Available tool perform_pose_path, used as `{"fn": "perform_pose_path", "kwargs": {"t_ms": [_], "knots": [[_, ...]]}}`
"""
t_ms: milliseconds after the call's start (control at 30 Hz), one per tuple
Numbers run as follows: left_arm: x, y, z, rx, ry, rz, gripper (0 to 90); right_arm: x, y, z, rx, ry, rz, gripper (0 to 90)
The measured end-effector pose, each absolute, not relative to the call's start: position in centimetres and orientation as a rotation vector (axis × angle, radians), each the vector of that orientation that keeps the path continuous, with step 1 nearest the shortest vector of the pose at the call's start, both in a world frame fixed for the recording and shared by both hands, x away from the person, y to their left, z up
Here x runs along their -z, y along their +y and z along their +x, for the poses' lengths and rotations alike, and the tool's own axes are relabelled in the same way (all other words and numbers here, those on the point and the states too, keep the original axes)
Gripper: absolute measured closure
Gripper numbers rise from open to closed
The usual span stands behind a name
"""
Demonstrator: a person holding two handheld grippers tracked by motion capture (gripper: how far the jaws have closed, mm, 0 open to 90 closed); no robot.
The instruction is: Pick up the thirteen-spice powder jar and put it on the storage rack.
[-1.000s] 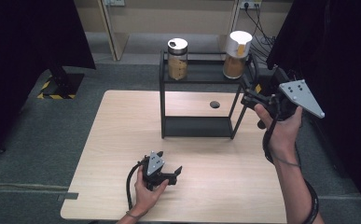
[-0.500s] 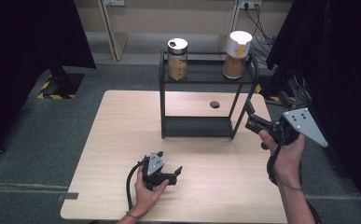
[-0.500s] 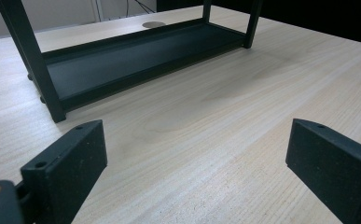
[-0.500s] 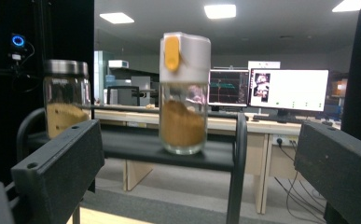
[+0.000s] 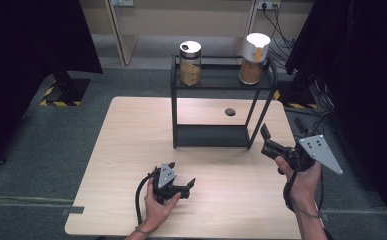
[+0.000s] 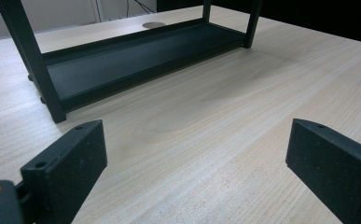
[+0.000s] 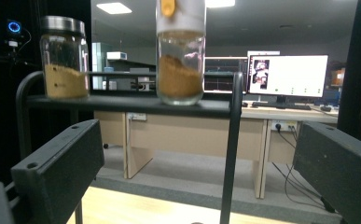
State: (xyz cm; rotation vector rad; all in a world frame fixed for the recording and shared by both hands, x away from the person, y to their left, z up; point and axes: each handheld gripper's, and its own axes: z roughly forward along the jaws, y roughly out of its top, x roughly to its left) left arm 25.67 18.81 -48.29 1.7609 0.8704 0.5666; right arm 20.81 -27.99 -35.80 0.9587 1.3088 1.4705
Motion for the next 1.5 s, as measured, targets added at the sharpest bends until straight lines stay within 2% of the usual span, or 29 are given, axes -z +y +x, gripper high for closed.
{"fn": "perform_pose_path", "kwargs": {"t_ms": [967,1500], "knots": [[48.3,18.8,25.6,-0.572,0.864,1.765,4.4,43.6,-27.5,20.4,-1.366,1.404,1.075,2.2],[48.3,18.8,25.6,-0.569,0.862,1.768,4.4,46.7,-27.2,20.3,-1.302,1.479,1.143,2.6]]}}
